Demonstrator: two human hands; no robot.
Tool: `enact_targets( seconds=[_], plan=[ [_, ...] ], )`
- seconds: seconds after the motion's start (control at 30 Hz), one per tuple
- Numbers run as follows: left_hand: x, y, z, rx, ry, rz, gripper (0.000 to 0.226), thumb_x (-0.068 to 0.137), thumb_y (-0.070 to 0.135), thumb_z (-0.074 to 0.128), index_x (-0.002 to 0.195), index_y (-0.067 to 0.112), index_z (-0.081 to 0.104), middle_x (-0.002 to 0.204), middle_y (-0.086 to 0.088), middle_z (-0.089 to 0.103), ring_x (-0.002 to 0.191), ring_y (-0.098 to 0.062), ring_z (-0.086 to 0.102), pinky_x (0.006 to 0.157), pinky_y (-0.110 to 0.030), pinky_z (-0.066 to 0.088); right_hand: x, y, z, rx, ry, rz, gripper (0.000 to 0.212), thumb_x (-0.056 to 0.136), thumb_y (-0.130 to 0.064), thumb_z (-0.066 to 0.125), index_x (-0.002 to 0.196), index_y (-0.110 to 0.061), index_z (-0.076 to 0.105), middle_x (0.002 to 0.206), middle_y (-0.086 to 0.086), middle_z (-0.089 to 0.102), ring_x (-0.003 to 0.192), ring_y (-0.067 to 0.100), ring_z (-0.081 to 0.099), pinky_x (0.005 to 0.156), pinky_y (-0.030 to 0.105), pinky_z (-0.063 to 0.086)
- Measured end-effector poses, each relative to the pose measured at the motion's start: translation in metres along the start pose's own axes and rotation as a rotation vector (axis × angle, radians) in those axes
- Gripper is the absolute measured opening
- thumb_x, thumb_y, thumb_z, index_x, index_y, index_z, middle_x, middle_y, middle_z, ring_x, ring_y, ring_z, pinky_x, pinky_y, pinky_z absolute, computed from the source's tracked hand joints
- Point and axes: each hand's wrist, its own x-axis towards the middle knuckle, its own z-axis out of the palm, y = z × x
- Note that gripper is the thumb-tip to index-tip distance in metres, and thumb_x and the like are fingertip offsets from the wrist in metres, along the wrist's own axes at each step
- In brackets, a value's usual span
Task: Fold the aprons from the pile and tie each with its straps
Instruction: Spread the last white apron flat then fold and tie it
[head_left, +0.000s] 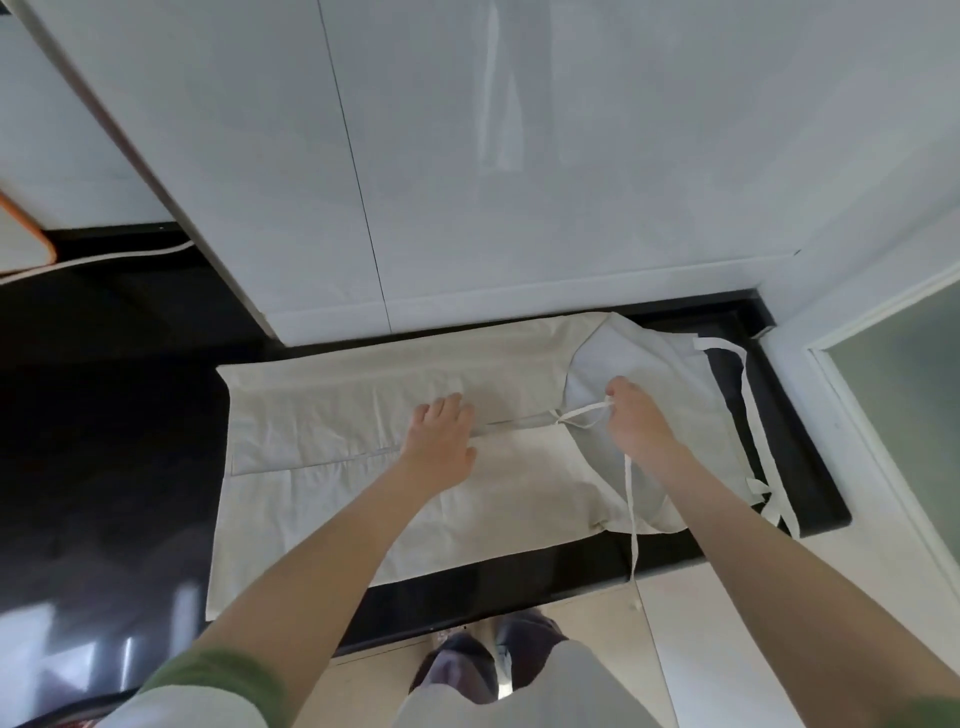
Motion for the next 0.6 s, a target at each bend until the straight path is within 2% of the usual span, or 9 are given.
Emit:
enact_targets(
  seconds=[0.07, 0.17, 0.23, 0.33, 0.4, 0.47, 0.6],
  plan=[
    [0.006, 0.008, 0.001, -0.021, -0.032, 0.044, 0.065, 0.099, 0.039, 0.042, 0.151, 0.013, 0.014, 0.161, -0.011, 0.003, 0.148, -0.026, 0.007, 0.119, -0.043, 0.007, 0.009, -0.003, 0.005, -0.003, -0.035, -0.013, 0.033, 0.091, 0.003, 0.042, 0.122, -0.002, 0.048, 0.116, 0.016, 0.053, 0.101, 0.034, 0.054, 0.081, 0.038, 0.044],
    [0.022, 0.018, 0.006, -0.005, -0.088, 0.111, 0.071, 0.100, 0.042, 0.041, 0.155, 0.021, 0.001, 0.161, -0.007, -0.016, 0.148, -0.025, -0.011, 0.117, -0.047, -0.007, 0.020, 0.001, 0.020, 0.030, -0.178, -0.103, 0.025, 0.095, -0.007, 0.049, 0.120, -0.003, 0.052, 0.119, 0.014, 0.053, 0.105, 0.032, 0.054, 0.078, 0.031, 0.037],
    [0.030, 0.023, 0.009, -0.025, -0.120, 0.120, 0.077, 0.099, 0.048, 0.040, 0.154, 0.024, -0.008, 0.159, -0.007, -0.023, 0.147, -0.024, -0.017, 0.116, -0.047, -0.012, 0.023, 0.007, 0.030, -0.075, -0.289, -0.171, 0.025, 0.093, -0.011, 0.054, 0.116, -0.003, 0.056, 0.120, 0.014, 0.051, 0.112, 0.032, 0.050, 0.085, 0.030, 0.037],
    [0.036, 0.024, 0.018, -0.033, -0.158, 0.130, 0.081, 0.098, 0.053, 0.037, 0.150, 0.029, -0.019, 0.159, -0.004, -0.022, 0.146, -0.024, -0.020, 0.115, -0.050, -0.012, 0.029, 0.016, 0.031, -0.287, -0.325, -0.192, 0.028, 0.093, -0.019, 0.051, 0.118, -0.010, 0.059, 0.127, 0.008, 0.043, 0.125, 0.027, 0.036, 0.101, 0.035, 0.027],
    [0.037, 0.023, 0.022, 0.063, -0.145, 0.184, 0.085, 0.097, 0.053, 0.039, 0.146, 0.033, -0.027, 0.160, -0.001, -0.019, 0.147, -0.027, -0.017, 0.115, -0.052, -0.010, 0.034, 0.023, 0.022, -0.339, -0.293, -0.212, 0.028, 0.092, -0.021, 0.050, 0.117, -0.012, 0.059, 0.127, 0.005, 0.044, 0.128, 0.025, 0.034, 0.104, 0.035, 0.024],
    [0.037, 0.023, 0.019, 0.124, -0.132, 0.200, 0.093, 0.094, 0.053, 0.045, 0.142, 0.033, -0.033, 0.162, -0.002, -0.012, 0.148, -0.029, -0.011, 0.116, -0.052, -0.006, 0.041, 0.038, 0.007, -0.304, -0.194, -0.187, 0.025, 0.090, -0.020, 0.053, 0.113, -0.012, 0.060, 0.120, 0.006, 0.048, 0.123, 0.027, 0.037, 0.098, 0.033, 0.027],
    [0.043, 0.033, 0.005, 0.229, -0.185, 0.180, 0.100, 0.088, 0.055, 0.056, 0.152, 0.025, -0.015, 0.160, -0.008, 0.002, 0.147, -0.032, 0.002, 0.118, -0.051, 0.002, 0.054, 0.077, -0.031, -0.087, 0.091, 0.052, 0.019, 0.090, -0.016, 0.058, 0.106, -0.007, 0.064, 0.115, 0.014, 0.052, 0.113, 0.035, 0.043, 0.090, 0.037, 0.035]
  ],
)
